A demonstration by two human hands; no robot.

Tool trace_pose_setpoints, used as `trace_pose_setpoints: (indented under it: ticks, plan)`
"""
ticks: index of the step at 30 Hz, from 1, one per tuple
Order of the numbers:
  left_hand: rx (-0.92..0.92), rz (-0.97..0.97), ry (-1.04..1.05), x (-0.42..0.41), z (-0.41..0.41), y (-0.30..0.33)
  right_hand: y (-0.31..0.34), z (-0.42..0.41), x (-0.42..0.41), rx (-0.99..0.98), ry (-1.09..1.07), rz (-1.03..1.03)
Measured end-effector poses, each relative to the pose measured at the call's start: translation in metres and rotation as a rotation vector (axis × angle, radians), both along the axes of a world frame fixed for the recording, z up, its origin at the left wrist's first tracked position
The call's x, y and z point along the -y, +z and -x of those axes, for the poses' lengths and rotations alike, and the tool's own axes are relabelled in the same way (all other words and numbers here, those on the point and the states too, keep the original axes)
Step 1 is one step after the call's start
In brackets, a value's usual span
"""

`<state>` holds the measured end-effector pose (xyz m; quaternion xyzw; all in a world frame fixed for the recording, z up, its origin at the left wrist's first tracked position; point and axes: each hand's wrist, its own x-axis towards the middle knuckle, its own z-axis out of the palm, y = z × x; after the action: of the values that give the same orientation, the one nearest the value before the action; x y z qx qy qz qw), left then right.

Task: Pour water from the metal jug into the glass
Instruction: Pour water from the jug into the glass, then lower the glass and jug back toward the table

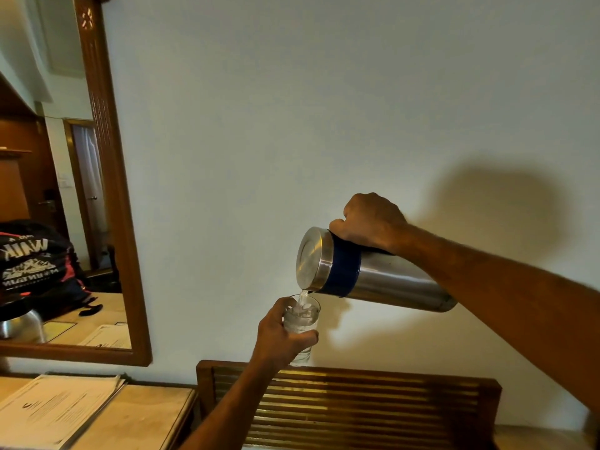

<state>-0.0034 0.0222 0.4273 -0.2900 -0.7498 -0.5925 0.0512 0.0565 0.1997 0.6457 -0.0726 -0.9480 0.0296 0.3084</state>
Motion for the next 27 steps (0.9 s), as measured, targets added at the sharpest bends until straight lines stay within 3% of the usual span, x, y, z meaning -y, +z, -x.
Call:
trace_pose_setpoints:
  ticks: [8, 12, 19, 27]
  plan:
    - [0.04, -0.04, -0.008, 0.001, -0.009, 0.0, -0.014, -0.011, -0.014, -0.039, -0.027, 0.141]
    - [0.067, -0.068, -0.011, 0.002, -0.011, -0.003, -0.039, -0.021, -0.031, -0.1, -0.029, 0.366]
    - [0.112, -0.069, -0.046, -0.002, -0.015, -0.01, -0.099, -0.039, -0.052, -0.192, -0.006, 0.975]
    - [0.197, -0.039, -0.059, -0.004, -0.016, -0.04, -0.189, -0.047, -0.057, -0.27, -0.019, 1.273]
